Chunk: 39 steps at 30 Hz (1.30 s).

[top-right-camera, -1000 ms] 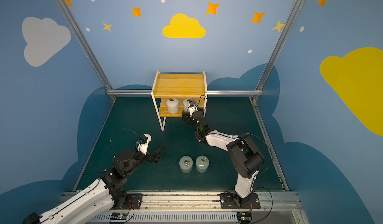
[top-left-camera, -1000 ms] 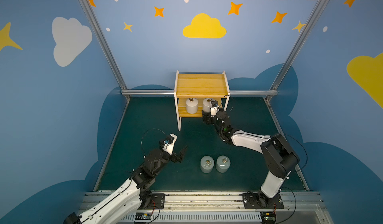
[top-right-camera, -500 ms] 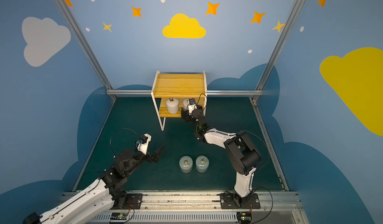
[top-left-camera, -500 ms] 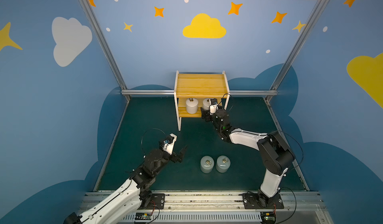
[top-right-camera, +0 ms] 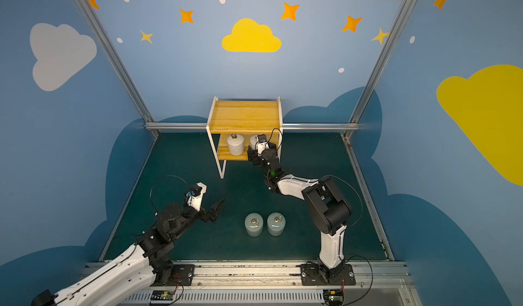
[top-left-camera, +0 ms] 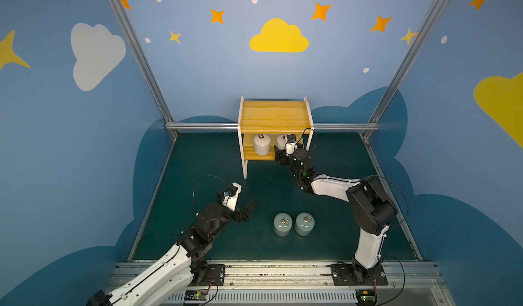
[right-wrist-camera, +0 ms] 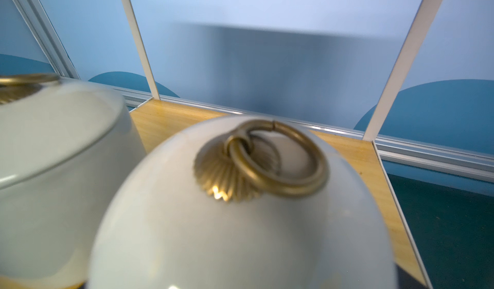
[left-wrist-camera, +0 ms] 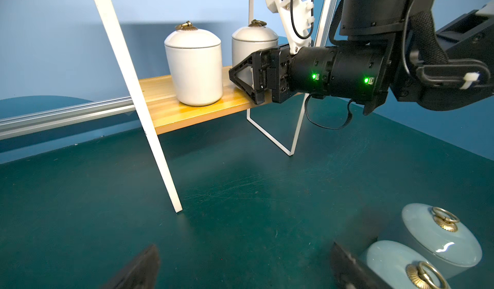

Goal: Remove the tea canisters from the shelf
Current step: Pick up the tea canister from the shelf.

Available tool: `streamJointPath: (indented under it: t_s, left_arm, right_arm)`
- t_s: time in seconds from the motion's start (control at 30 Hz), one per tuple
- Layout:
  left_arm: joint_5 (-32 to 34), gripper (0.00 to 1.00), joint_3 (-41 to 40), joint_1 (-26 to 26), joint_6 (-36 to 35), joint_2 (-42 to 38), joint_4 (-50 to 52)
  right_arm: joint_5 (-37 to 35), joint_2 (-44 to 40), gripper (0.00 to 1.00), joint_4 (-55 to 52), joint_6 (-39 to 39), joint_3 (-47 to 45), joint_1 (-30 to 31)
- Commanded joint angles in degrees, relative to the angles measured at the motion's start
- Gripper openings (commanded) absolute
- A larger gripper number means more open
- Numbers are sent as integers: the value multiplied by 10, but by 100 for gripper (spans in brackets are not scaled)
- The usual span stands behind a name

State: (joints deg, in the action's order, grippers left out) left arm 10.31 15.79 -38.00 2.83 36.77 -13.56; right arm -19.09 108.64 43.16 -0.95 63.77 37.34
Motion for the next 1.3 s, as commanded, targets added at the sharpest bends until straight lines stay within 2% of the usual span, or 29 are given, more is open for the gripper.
streamJointPath:
  t_s: [0.0,0.23,0.57,0.77,1.27]
  left_arm:
    - [-3,100,-3,1,-1,-1,-8]
    - [0,100,-3,1,-2,-1,-6]
    - [10,100,-3,2,-3,-1,-4]
    - [16,100,-2,4,-2,-3,-2]
    - [16,100,1,18,4,-4,-2]
  right_arm:
    - [-10,14,92,32,9,18,-3]
    - [-8,23,90,33,11,28,-4]
    - [4,22,76,35,12,28,-5]
    - [2,14,72,41,14,15,1]
    - [-12,-19,66,54,13,-28,29]
